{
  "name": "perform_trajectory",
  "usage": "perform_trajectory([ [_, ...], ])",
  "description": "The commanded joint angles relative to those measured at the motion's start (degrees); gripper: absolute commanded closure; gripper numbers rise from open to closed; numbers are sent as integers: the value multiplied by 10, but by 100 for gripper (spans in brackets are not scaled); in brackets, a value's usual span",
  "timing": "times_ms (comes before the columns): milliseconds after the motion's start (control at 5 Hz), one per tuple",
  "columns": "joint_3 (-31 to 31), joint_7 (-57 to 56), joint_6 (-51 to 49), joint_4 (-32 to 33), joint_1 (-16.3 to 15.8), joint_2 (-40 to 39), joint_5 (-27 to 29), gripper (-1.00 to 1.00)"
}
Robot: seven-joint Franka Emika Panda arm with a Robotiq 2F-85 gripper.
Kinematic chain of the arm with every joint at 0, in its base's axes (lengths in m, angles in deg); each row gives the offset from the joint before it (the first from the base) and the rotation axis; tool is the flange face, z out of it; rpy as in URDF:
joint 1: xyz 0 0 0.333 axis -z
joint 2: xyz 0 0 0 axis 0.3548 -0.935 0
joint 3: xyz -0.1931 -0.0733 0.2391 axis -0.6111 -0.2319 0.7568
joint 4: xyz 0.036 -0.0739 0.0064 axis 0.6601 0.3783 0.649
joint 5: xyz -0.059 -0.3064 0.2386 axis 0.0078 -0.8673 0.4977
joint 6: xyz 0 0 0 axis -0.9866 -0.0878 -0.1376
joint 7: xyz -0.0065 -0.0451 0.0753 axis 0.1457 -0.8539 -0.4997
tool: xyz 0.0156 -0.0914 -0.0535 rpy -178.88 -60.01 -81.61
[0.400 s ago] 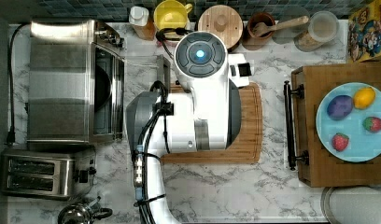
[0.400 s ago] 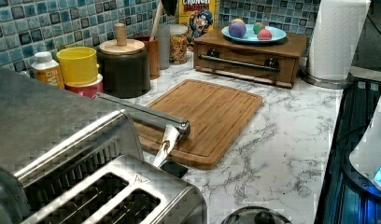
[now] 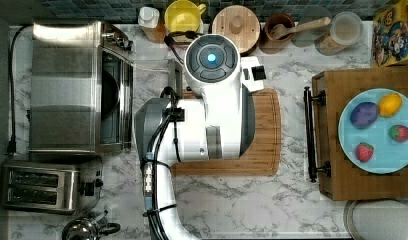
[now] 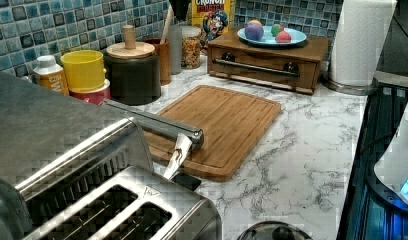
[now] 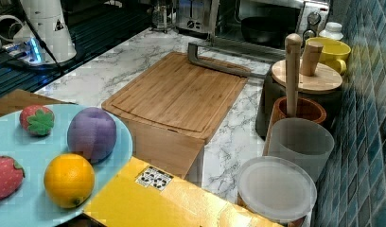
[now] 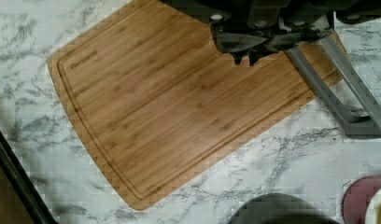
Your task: Close the oven.
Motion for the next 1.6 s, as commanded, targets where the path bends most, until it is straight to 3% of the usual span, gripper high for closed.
perform_trajectory([
  [200, -27, -329, 97, 135, 69, 35, 180, 100],
  [400, -15, -486, 90, 144, 118, 21, 294, 100],
  [800, -8, -626, 67, 134, 92, -29, 428, 100],
  [1400, 36, -672, 139, 98, 79, -168, 480, 100],
  [1600, 58, -745, 179, 128, 112, -136, 568, 100],
])
